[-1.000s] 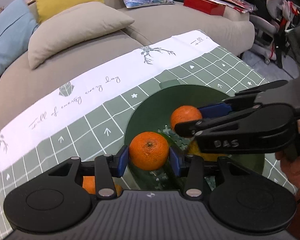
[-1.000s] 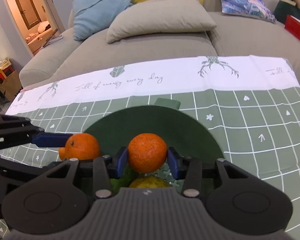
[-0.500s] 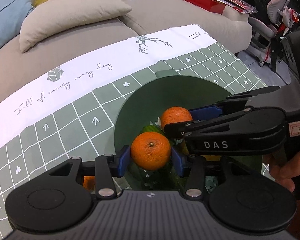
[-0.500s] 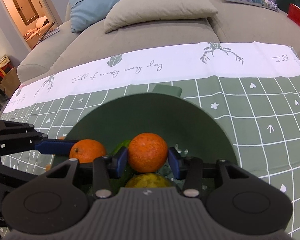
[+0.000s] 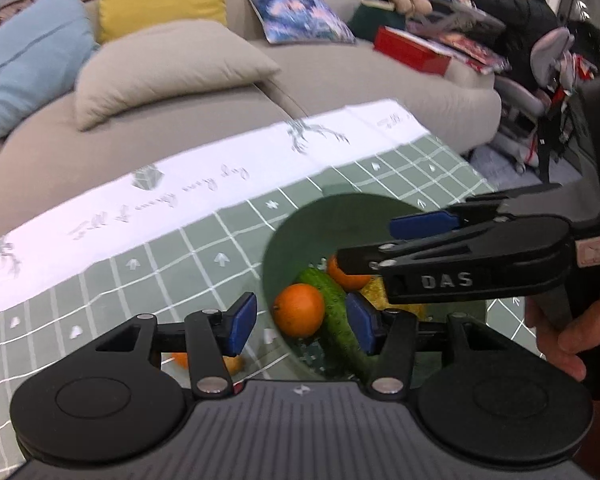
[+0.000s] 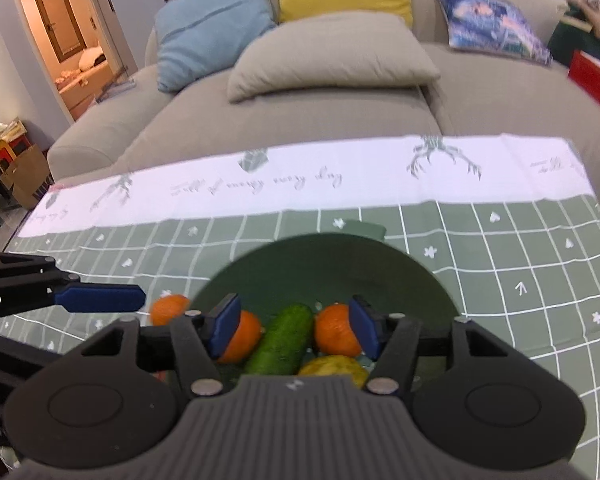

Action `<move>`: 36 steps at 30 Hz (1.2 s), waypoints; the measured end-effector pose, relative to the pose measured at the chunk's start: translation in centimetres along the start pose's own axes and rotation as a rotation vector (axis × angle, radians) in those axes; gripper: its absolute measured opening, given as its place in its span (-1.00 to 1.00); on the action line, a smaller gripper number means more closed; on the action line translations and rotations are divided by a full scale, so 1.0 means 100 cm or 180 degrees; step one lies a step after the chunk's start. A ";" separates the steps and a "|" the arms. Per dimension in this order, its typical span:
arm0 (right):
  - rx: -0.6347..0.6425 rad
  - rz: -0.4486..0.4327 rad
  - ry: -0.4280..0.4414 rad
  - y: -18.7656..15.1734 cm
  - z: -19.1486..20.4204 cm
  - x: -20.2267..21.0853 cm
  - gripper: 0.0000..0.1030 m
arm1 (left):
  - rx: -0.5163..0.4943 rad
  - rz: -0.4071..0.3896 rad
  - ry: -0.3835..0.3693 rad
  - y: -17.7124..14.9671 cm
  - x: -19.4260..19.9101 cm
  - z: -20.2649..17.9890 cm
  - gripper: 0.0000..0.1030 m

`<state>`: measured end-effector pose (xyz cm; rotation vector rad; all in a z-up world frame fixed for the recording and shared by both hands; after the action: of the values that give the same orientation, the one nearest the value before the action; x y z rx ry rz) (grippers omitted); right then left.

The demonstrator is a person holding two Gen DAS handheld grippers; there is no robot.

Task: Organize fruits
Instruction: 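Open both tools to drop the oranges into the colander, then grasp a small brown kiwi-like fruit with the right tool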

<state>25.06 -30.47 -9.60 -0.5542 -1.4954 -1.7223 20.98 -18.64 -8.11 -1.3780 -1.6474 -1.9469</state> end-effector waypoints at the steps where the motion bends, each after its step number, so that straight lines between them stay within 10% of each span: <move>1: 0.0015 -0.0050 0.0000 0.000 0.005 0.007 0.12 | 0.0014 -0.0036 0.0023 -0.001 0.007 0.003 0.19; 24: 0.0551 -0.0484 -0.0007 -0.100 0.145 0.076 0.39 | 0.0522 -0.0300 0.0546 -0.106 0.098 0.066 0.11; 36: 0.0684 -0.0089 -0.0143 -0.137 0.136 0.032 -0.11 | 0.0661 -0.0095 0.0499 -0.141 0.072 0.068 -0.21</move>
<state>10.22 -18.07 -12.84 -0.4633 -1.7020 -1.5541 10.78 -5.43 -12.14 -1.1018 -1.7467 -1.7894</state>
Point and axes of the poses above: each gripper's, at about its wrist camera, not at the fingertips, and x roughly against the way its jaws point, z to its left, y to its top, the point moved 10 cm from there along -x, roughly the way its jaws point
